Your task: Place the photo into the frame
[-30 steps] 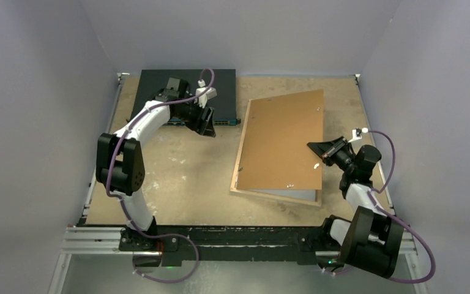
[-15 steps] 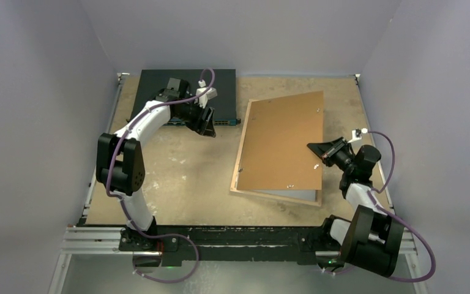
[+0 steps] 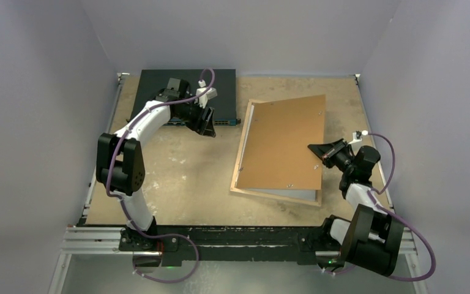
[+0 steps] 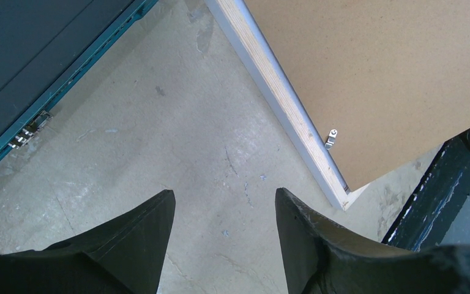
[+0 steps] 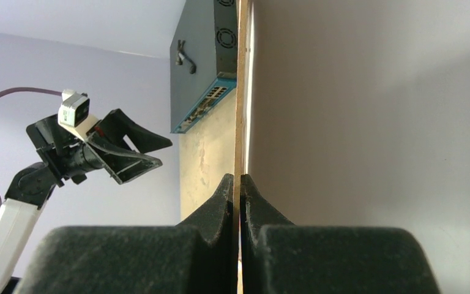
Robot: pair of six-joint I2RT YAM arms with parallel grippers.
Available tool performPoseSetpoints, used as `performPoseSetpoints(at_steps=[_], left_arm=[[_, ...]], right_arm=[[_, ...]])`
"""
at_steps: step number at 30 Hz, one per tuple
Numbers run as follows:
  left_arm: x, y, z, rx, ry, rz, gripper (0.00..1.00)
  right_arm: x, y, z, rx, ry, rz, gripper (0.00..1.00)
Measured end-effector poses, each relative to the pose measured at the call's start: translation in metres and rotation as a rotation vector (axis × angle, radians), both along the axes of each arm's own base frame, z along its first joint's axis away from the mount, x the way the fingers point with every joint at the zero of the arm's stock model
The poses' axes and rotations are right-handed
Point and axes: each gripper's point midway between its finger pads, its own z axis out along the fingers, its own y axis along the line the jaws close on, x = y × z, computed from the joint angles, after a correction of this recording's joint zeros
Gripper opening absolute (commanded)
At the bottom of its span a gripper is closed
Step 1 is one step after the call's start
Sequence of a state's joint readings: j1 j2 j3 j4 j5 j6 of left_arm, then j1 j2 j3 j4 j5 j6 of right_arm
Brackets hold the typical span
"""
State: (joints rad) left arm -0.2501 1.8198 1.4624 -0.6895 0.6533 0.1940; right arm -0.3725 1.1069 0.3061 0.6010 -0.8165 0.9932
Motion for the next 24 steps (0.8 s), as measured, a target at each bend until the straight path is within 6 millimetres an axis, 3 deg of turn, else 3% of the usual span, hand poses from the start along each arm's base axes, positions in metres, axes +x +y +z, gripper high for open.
performPoseSetpoints(at_steps=[24], left_arm=[[-0.0018,-0.0033,0.0,0.0,0.001,-0.009,0.57]], right_arm=[[0.007,-0.002,-0.0091,0.005,0.001,0.011,0.0]])
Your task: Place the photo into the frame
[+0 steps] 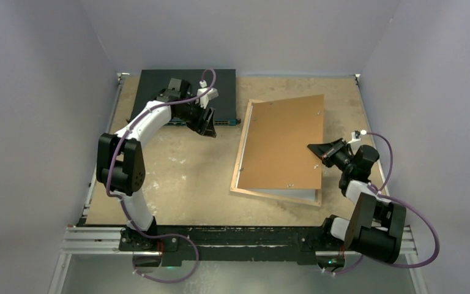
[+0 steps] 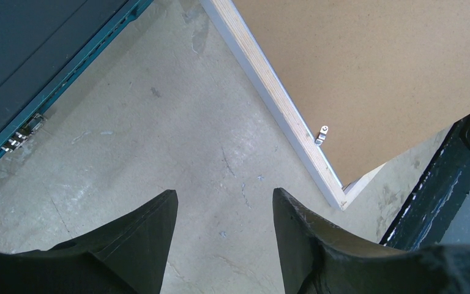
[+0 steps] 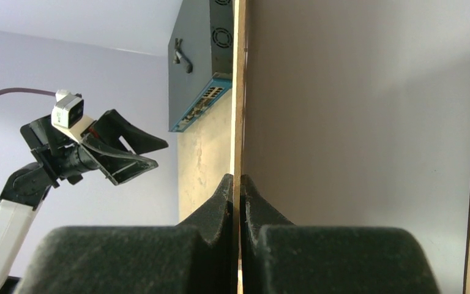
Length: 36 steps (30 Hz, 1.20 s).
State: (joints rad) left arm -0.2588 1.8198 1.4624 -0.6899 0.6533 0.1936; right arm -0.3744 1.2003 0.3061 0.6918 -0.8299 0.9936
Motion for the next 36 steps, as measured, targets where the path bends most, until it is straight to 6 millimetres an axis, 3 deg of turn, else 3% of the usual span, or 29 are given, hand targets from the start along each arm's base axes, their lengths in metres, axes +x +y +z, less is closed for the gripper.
performPoseSetpoints(at_steps=[6,12,20,29,36], left_arm=[[0.0,0.0,0.0,0.0,0.0,0.0,0.56],[0.0,0.0,-0.004,0.003,0.009,0.0,0.56],[-0.003,0.0,-0.015,0.008,0.03,-0.002,0.55],[-0.031,-0.018,-0.047,0.026,0.083,-0.066,0.49],[-0.052,-0.043,-0.079,0.049,0.118,-0.138,0.42]], right_arm=[[0.001,-0.001,-0.006,0.001,0.017,0.0,0.0],[0.0,-0.002,-0.011,-0.019,0.028,-0.004,0.17],[0.0,-0.005,-0.018,-0.036,0.053,-0.026,0.17],[0.001,-0.004,-0.013,-0.071,0.025,-0.056,0.17],[-0.002,-0.006,-0.03,-0.085,0.062,-0.075,0.21]])
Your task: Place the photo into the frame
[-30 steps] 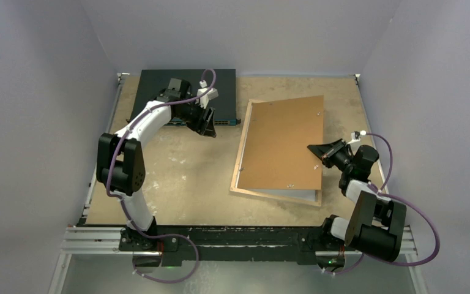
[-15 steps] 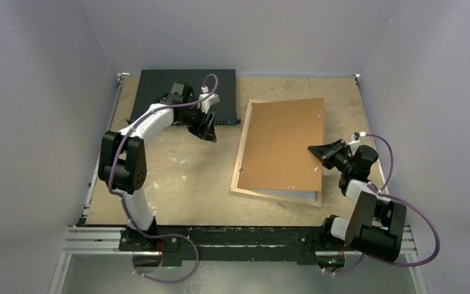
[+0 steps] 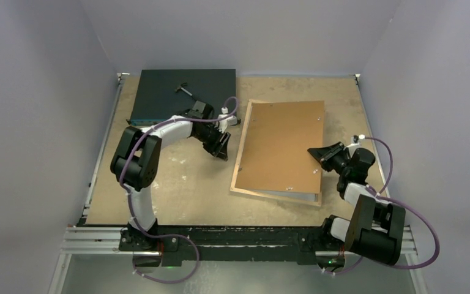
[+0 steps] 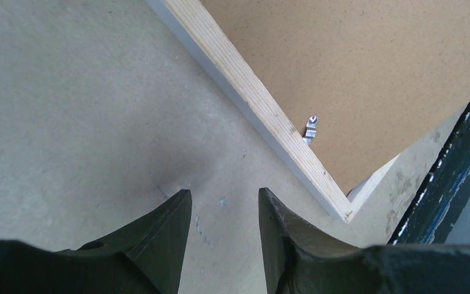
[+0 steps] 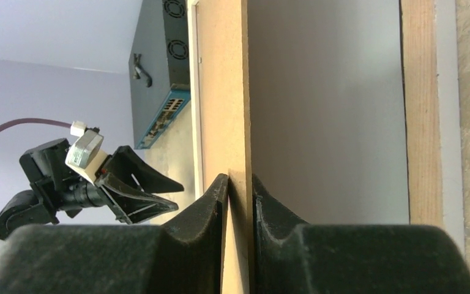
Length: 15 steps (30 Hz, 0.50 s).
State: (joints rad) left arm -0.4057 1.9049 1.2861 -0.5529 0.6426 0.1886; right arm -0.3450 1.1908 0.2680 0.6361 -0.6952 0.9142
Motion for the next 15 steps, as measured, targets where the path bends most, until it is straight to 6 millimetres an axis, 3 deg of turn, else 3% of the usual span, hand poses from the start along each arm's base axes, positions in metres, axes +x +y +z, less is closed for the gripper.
performPoseSetpoints(at_steps=[7,12,15], left_arm=[[-0.007,-0.018,-0.024,0.006,0.03,-0.033,0.35],[-0.006,-0.025,-0.025,-0.006,0.016,-0.041,0.33],[-0.006,-0.028,-0.025,-0.01,0.01,-0.044,0.32]], right_arm=[[0.0,-0.003,-0.008,-0.06,-0.001,0.0,0.33],[-0.002,-0.003,-0.025,-0.125,0.039,0.008,0.41],[-0.003,0.001,-0.039,-0.173,0.098,0.022,0.54]])
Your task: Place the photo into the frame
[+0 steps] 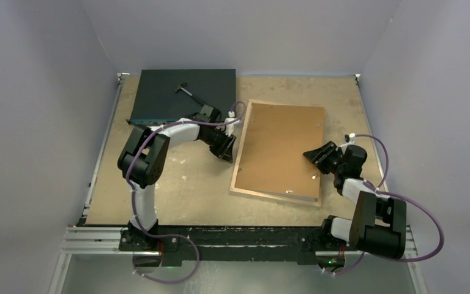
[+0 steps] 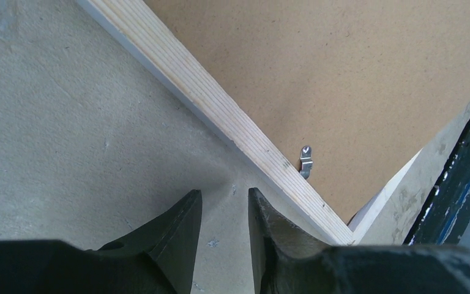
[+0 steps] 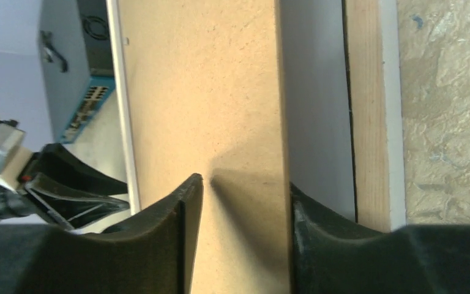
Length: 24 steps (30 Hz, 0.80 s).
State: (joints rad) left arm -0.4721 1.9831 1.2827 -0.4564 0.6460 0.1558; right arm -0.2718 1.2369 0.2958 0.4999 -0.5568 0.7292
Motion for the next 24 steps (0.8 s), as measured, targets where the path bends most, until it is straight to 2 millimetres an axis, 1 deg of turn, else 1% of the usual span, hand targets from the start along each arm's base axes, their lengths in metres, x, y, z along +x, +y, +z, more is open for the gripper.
performPoseSetpoints(at_steps=[2,4,5,6,10,15,20,24], left_arm=[[0.0,-0.002,0.0,-0.002,0.001,0.001,0.31],[-0.001,-0.003,0.0,-0.003,0.0,-0.003,0.31],[-0.001,-0.003,0.0,-0.002,0.0,-0.004,0.31],[-0.001,-0.004,0.0,-0.002,0.0,-0.004,0.31],[-0.002,-0.004,0.0,-0.001,-0.001,-0.004,0.3],[-0.002,-0.004,-0.001,0.002,-0.002,-0.006,0.3],[-0.003,-0.004,-0.001,0.003,0.0,-0.007,0.29],[-0.003,-0.004,-0.001,0.004,-0.001,-0.006,0.29]], right_arm=[[0.001,0.003,-0.003,-0.041,0.021,0.01,0.64],[0.004,0.007,0.0,-0.089,0.028,0.024,0.76],[0.006,0.008,0.002,-0.11,0.027,0.031,0.93],[0.008,0.008,0.004,-0.127,0.027,0.032,0.98],[0.014,0.002,0.01,-0.195,0.035,0.023,0.99],[0.011,-0.007,0.003,-0.27,0.089,0.009,0.99],[0.001,-0.006,-0.009,-0.329,0.152,0.02,0.99],[0.002,-0.003,-0.007,-0.376,0.166,0.03,0.99]])
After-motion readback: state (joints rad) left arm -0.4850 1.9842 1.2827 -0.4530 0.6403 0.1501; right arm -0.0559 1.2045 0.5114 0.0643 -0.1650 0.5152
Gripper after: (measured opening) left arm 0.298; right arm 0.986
